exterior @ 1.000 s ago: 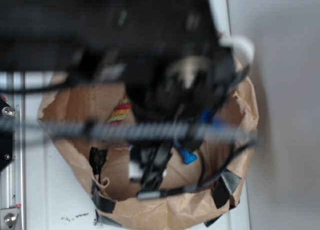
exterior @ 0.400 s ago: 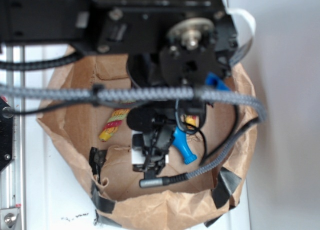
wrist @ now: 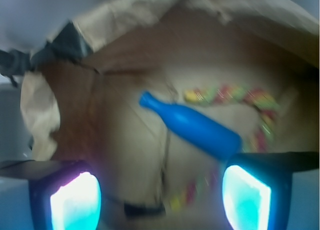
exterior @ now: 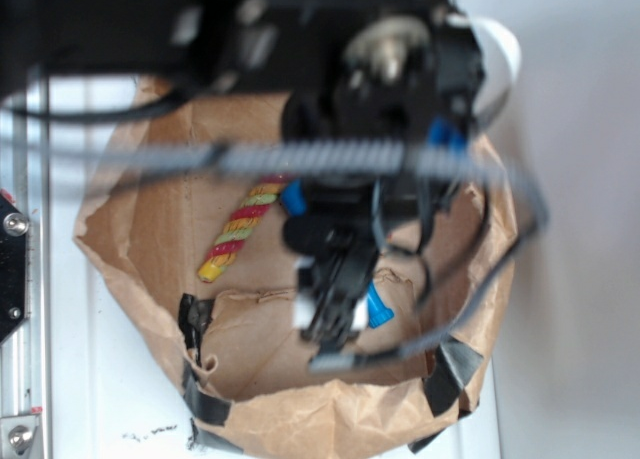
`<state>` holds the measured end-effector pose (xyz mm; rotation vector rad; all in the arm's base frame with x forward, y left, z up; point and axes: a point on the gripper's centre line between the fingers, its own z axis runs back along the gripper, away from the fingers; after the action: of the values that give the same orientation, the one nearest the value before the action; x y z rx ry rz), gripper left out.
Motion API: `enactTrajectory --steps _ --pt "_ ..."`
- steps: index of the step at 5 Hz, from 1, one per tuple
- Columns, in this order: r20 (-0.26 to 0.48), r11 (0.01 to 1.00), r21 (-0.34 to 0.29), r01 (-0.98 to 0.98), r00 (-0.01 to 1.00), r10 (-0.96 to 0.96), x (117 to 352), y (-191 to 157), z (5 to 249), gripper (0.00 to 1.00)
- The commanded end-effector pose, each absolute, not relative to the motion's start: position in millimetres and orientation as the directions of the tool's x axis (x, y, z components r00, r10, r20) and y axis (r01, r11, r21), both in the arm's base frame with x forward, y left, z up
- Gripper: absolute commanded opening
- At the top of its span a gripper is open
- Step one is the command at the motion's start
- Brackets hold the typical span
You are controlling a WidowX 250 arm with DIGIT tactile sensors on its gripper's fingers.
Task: Grab the multicolored rope.
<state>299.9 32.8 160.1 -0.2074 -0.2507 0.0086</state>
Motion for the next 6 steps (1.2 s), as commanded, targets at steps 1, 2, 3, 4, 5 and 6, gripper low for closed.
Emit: enactTrajectory --steps 1,2,3,4,5,6 --pt "0.32 0.987 -0.154 -0.043 0.943 0.091 335 66 156 1.0" --pt "0.32 0.993 -0.119 -0.016 0.946 0.053 328 68 148 1.0" --pt "0.337 0.997 -0.074 0.038 0.942 -0.011 311 65 140 1.0" --pt "0.354 0.999 -0.004 0.049 0.934 -0.044 303 67 124 1.0" --pt "0.373 0.999 0.038 -0.021 0.928 0.006 319 75 112 1.0" --pt "0.348 0.996 0.074 -0.057 0.937 0.028 331 82 98 1.0"
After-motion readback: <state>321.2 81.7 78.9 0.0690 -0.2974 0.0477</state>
